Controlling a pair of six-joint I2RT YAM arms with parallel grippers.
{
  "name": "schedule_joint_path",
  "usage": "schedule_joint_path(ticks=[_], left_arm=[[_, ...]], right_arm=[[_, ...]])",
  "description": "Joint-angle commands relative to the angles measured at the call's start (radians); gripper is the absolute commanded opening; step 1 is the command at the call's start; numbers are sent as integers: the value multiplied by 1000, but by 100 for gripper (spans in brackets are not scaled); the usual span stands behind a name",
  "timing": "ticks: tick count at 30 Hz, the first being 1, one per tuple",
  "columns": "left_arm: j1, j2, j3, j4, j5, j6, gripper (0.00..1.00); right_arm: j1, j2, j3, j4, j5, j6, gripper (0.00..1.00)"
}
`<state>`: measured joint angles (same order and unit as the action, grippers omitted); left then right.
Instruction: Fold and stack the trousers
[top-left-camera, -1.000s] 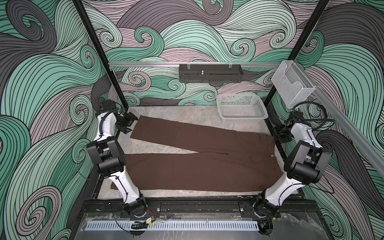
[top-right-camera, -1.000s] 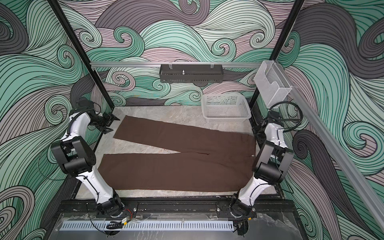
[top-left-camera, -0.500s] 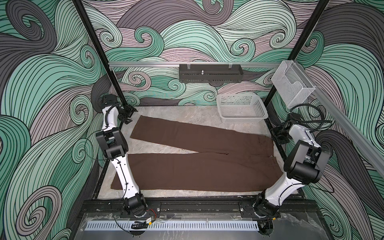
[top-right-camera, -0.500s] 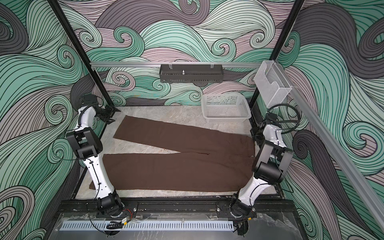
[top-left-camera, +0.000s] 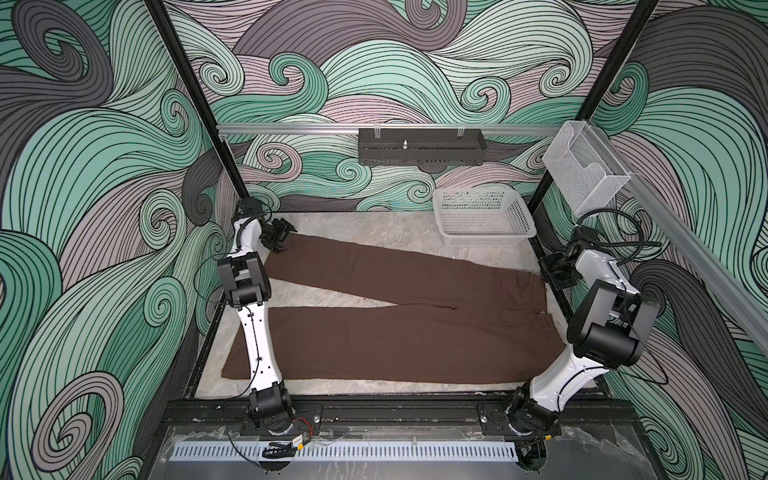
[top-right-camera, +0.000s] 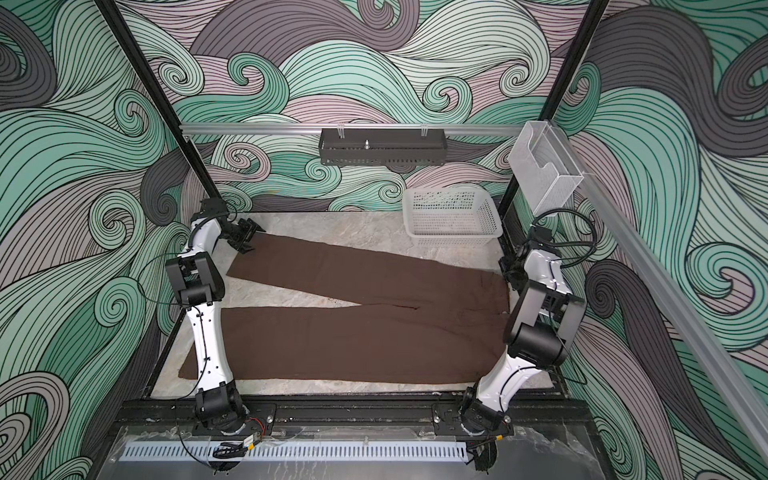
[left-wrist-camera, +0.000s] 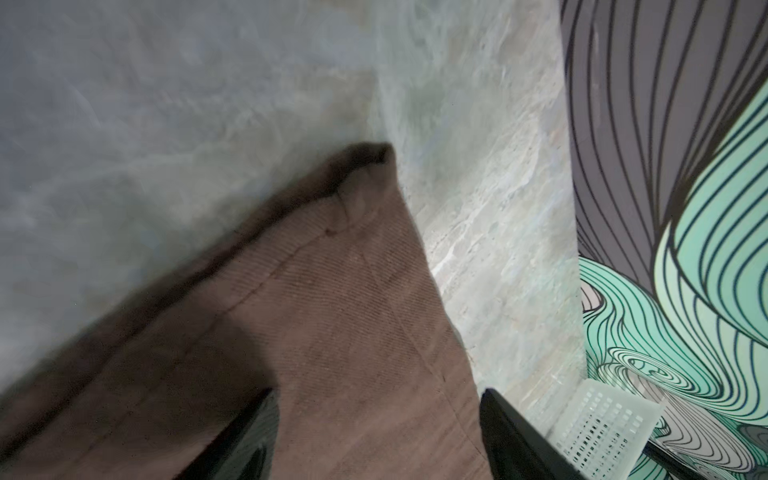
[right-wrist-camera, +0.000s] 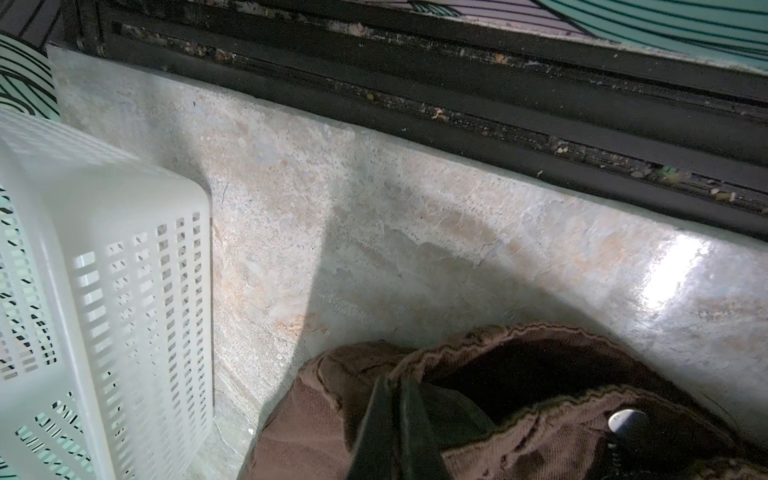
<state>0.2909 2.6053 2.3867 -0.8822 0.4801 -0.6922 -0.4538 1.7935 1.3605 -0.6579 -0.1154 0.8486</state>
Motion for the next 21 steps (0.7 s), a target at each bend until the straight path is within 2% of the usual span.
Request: schedule_joint_path(ticks=[1, 9, 16, 21], left_arm=[[5, 9, -15, -57, -31, 2, 77], [-21, -15, -111, -131, -81, 3, 76], [-11, -129, -341, -118, -173, 21, 77], [16, -181, -433, -153, -204, 57, 77]], right_arm=[[-5, 10, -15, 1, -17, -5, 0], [-6, 10, -25, 4, -46, 6, 0], [-13, -39, -49, 6, -56, 0, 0], [-23, -70, -80, 8, -63, 1, 0]])
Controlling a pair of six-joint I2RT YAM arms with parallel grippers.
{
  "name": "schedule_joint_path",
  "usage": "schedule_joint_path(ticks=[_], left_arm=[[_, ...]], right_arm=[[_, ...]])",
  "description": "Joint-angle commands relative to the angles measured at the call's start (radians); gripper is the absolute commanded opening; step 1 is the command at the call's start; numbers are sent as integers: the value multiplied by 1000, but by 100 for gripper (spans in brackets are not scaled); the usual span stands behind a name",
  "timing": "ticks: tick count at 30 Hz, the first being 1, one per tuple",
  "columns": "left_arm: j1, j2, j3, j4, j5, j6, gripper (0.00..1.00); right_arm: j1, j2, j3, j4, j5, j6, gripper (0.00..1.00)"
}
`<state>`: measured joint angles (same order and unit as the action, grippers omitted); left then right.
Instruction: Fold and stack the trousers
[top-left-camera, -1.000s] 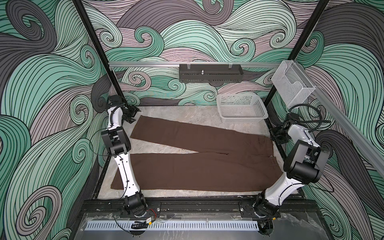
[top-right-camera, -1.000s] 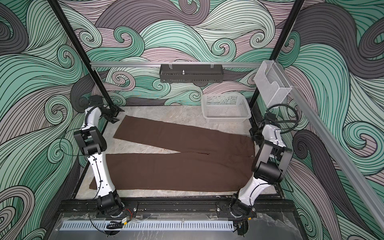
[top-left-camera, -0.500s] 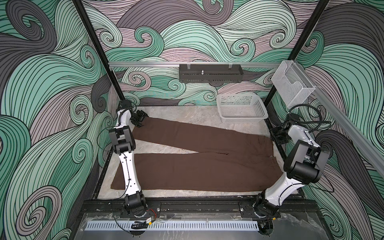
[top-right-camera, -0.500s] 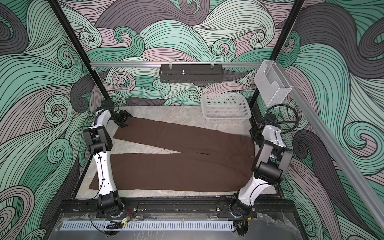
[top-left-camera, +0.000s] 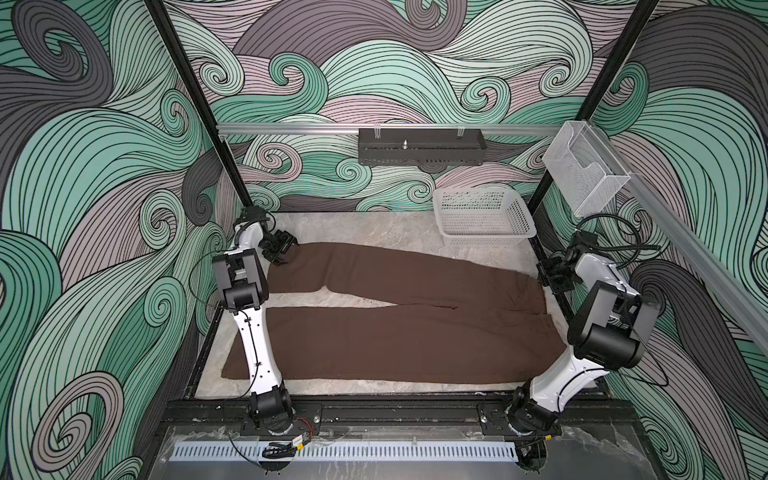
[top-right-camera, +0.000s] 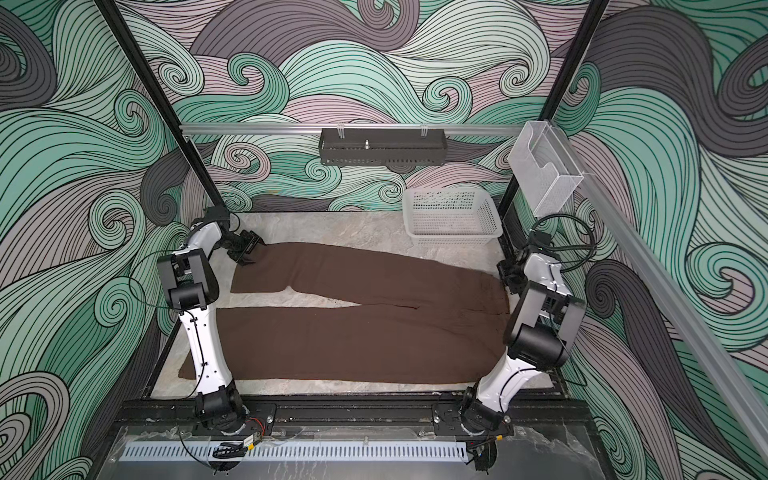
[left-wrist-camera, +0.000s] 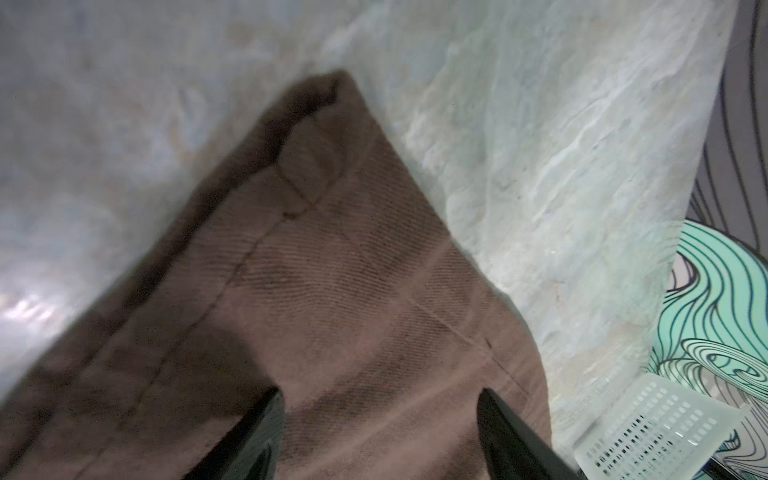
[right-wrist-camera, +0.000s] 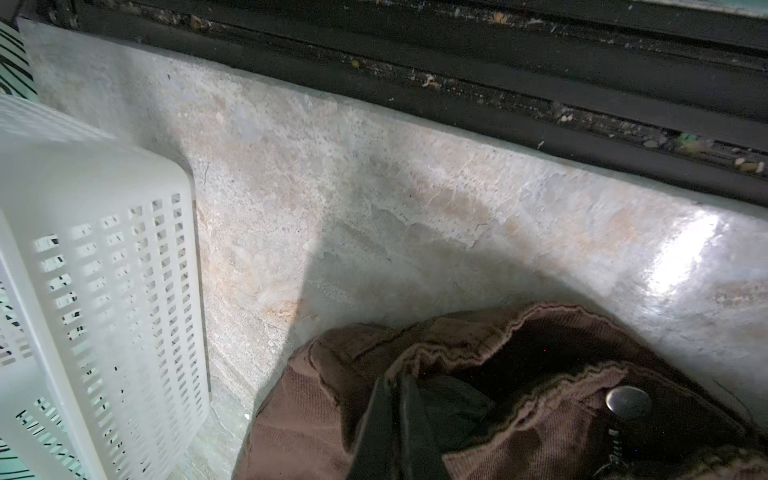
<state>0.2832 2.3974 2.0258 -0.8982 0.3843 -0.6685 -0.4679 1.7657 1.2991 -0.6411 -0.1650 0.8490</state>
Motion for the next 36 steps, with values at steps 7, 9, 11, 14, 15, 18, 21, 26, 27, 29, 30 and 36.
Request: schedule_joint_path(ticks=[7, 9, 11, 14, 15, 18, 21, 26, 27, 29, 30, 36], left_arm=[[95, -82, -165, -155, -132, 78, 78], [99, -102, -118, -170, -119, 85, 78], [99, -112, -61, -191, -107, 87, 79], [99, -117, 34, -210, -95, 68, 79], [99, -119, 58, -207, -91, 55, 79], [99, -101, 131, -241, -140, -5, 78], [99, -29, 261, -353, -178, -53, 76], [96, 92, 464, -519, -229, -132, 74], [95, 106, 482, -526, -242, -147, 74], [94, 119, 496, -520, -272, -165, 74], [92, 124, 498, -509, -275, -174, 74], [82, 182, 531, -479, -304, -215, 71]], right_arm=[[-15, -75, -54, -9, -13, -19, 0], [-15, -78, -54, -9, -14, -22, 0], [-16, -81, -50, -8, -16, -22, 0], [-14, -83, -47, -4, -10, -21, 0], [-14, -84, -47, -2, -9, -21, 0], [-14, -83, -46, 5, -4, -20, 0], [-12, -80, -45, 13, 1, -19, 0], [-5, -73, -37, 23, 5, -21, 0], [-2, -73, -37, 26, 7, -21, 0], [6, -71, -34, 32, 11, -21, 0], [10, -70, -33, 34, 10, -21, 0], [30, -43, -25, 51, 12, -22, 0]])
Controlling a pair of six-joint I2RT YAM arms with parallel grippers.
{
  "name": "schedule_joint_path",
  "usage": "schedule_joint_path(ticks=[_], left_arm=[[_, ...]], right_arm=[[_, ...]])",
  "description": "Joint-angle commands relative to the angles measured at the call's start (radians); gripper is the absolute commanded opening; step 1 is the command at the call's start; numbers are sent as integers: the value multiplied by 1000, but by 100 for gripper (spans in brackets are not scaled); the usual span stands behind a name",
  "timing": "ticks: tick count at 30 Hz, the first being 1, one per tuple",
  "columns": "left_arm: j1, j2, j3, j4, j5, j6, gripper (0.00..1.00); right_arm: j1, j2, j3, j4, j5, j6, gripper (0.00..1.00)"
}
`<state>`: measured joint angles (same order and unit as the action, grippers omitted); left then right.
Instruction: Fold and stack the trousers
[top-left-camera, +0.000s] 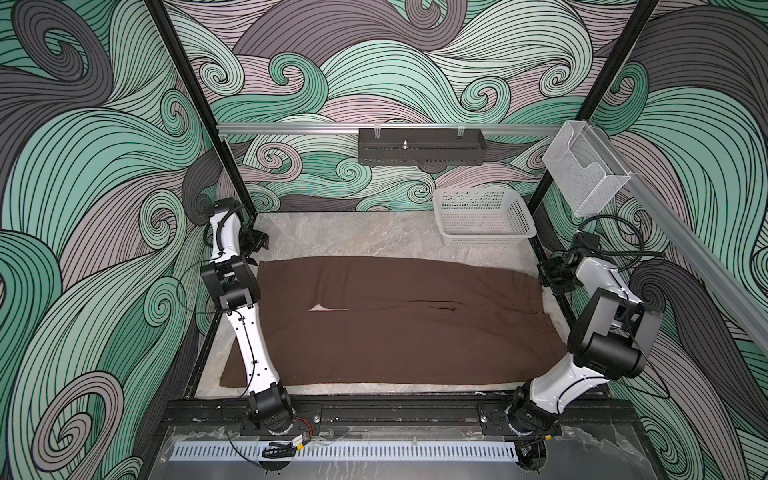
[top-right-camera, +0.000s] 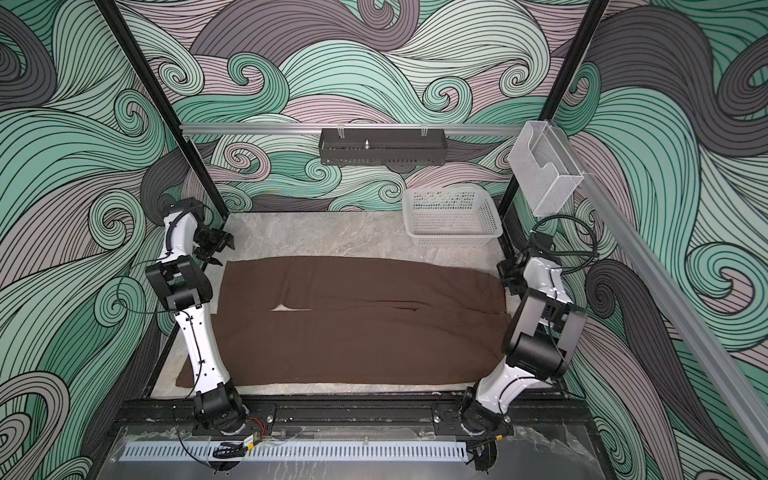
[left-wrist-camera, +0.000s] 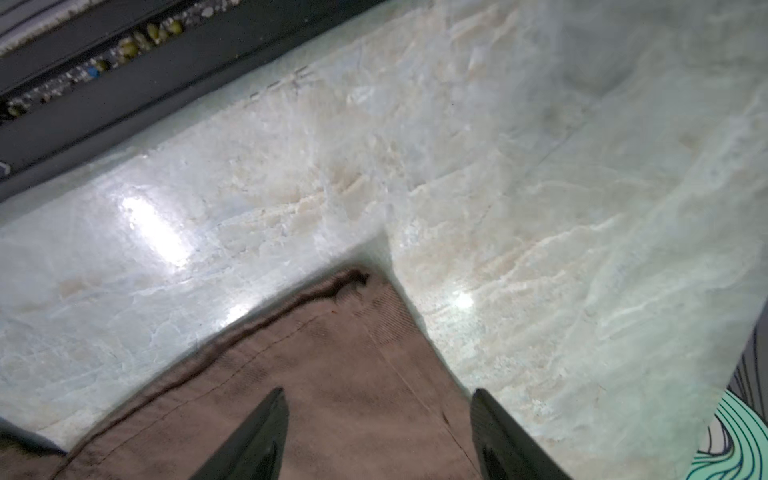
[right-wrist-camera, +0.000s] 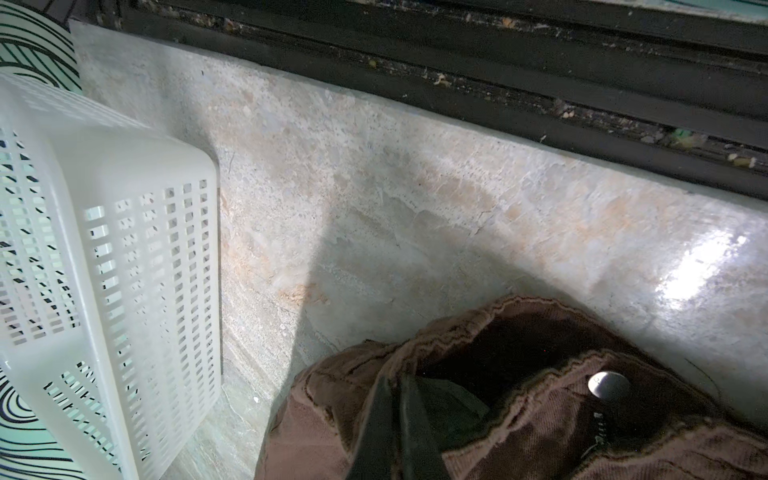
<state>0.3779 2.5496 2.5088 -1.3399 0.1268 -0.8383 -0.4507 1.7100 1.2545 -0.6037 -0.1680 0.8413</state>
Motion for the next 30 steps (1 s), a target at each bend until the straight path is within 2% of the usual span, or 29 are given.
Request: schedule_joint_path(ticks=[1, 9, 14, 21, 25, 28, 30], left_arm=[[-18, 42, 51, -33, -48, -48, 70], [-37, 102, 64, -57, -165, -45, 61], [-48, 119, 46, -55, -187, -40, 53], [-48, 119, 14, -27, -182, -40, 24], [-47, 114, 32, -13, -190, -45, 14], [-45, 103, 40, 11, -211, -43, 3], [-45, 91, 44, 35, -214, -39, 0]], right_arm=[[16, 17, 20, 16, 16, -16, 0], [18, 37, 26, 21, 19, -21, 0], [18, 35, 26, 24, 18, -20, 0], [18, 30, 22, 26, 28, -25, 0], [17, 33, 28, 24, 23, -25, 0], [17, 32, 29, 24, 24, -25, 0], [16, 30, 29, 24, 25, -25, 0]])
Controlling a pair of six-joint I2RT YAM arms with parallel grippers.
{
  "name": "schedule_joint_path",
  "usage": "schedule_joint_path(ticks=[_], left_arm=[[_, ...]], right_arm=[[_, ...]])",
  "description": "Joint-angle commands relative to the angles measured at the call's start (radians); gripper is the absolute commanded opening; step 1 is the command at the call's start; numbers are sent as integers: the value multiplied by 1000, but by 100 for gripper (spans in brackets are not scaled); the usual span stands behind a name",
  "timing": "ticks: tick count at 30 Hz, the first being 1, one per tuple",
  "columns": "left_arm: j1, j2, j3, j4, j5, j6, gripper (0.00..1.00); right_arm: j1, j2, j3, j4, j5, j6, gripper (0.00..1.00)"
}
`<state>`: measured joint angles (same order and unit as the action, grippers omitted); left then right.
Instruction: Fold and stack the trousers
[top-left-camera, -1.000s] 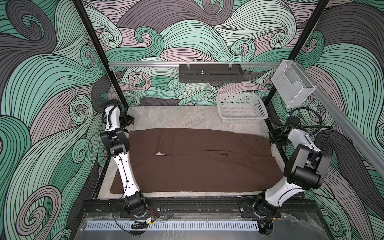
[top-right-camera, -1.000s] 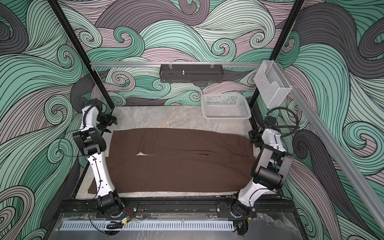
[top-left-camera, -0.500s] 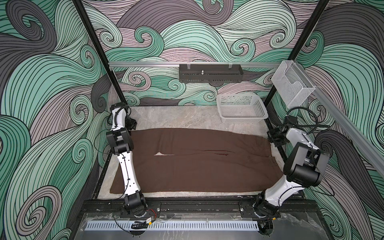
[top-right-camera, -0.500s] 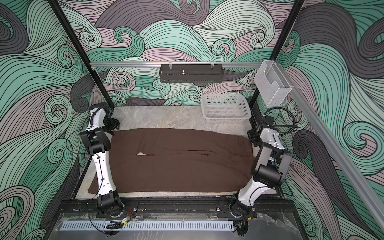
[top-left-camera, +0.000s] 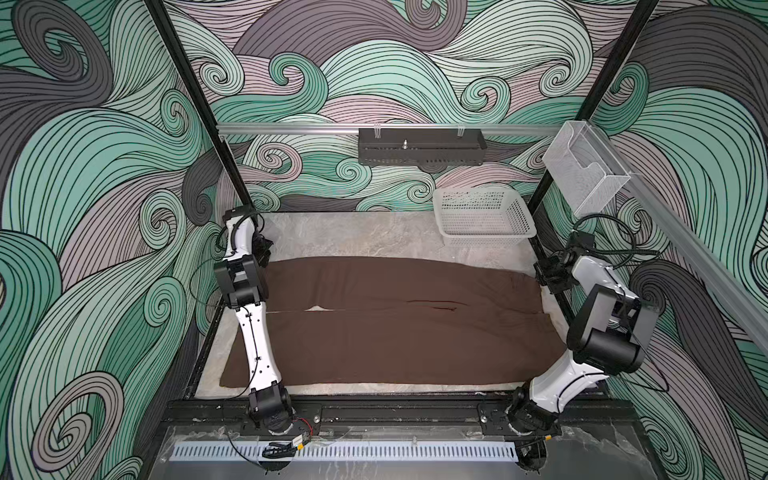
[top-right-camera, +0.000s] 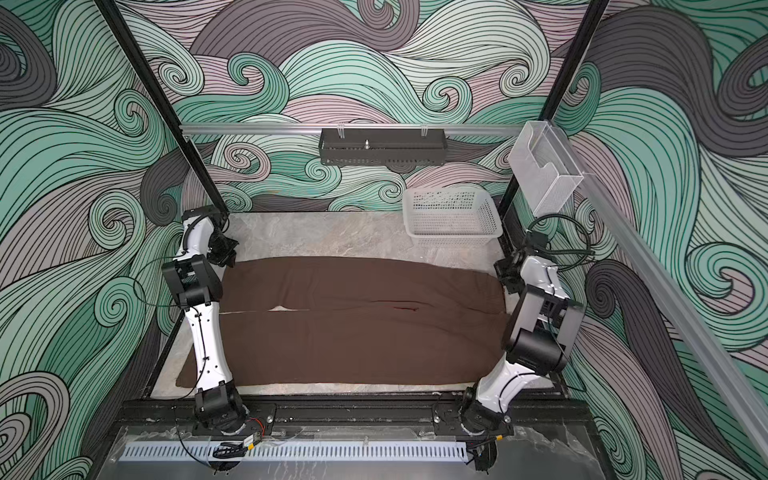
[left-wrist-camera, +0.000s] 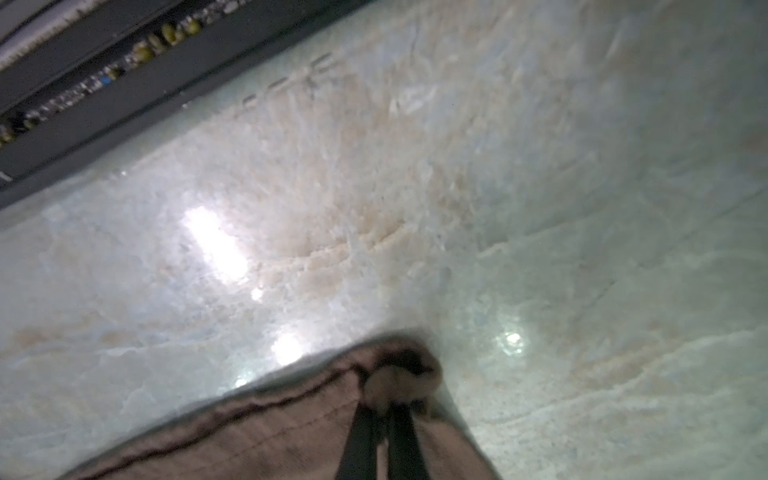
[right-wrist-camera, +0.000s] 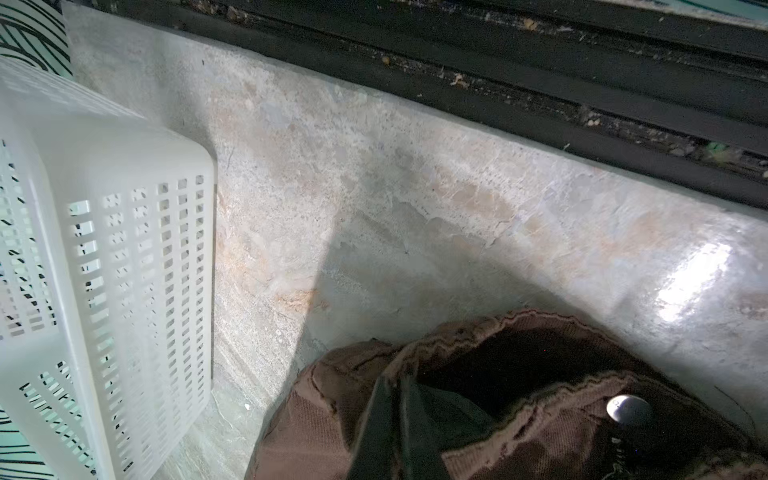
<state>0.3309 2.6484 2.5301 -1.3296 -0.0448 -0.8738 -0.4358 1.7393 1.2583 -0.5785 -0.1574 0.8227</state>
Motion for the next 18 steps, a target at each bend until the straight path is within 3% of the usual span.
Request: schedule_joint_path(ticks=[1, 6, 9, 18], left_arm=[[2, -11, 30, 33, -39, -1, 0], [5, -44, 82, 112, 23, 19, 0], [5, -71, 101, 209, 68, 16, 0], [30, -96, 183, 384, 169, -57, 0]], right_arm=[[-1, -1, 26, 0, 16, -5, 0], [-7, 1, 36, 16, -12, 18, 0], [-9, 9, 38, 87, -85, 59, 0], [-16, 30, 83, 213, -188, 92, 0]])
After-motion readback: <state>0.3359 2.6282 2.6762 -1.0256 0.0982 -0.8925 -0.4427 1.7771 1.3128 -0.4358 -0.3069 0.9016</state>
